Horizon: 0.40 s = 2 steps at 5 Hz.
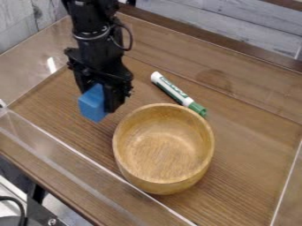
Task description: Put the blue block in the brown bowl
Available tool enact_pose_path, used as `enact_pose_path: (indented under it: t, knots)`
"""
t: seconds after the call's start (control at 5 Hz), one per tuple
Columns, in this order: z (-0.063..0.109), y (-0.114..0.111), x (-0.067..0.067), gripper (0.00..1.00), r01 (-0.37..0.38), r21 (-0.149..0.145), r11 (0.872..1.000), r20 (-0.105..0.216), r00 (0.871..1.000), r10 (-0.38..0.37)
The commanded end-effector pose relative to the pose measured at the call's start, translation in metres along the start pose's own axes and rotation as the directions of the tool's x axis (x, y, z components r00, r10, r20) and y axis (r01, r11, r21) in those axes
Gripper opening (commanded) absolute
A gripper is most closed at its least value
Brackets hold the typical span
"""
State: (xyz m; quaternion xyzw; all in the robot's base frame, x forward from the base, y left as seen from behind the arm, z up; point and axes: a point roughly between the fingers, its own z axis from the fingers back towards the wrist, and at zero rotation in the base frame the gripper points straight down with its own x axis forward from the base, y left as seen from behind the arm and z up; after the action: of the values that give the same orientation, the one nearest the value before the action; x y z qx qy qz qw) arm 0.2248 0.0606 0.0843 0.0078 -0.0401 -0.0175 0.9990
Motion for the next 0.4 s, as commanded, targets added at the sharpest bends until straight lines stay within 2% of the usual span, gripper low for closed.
enact_pose_path:
  t: [0.0, 0.2]
  knots:
    - [0.0119, -0.0019, 0.0057, 0.00, 0.003, 0.016, 1.000, 0.052, 0.999, -0.004]
    - [0.0124, -0.0049, 0.0049, 0.00, 0.000, 0.016, 1.000, 0.055, 0.999, -0.001]
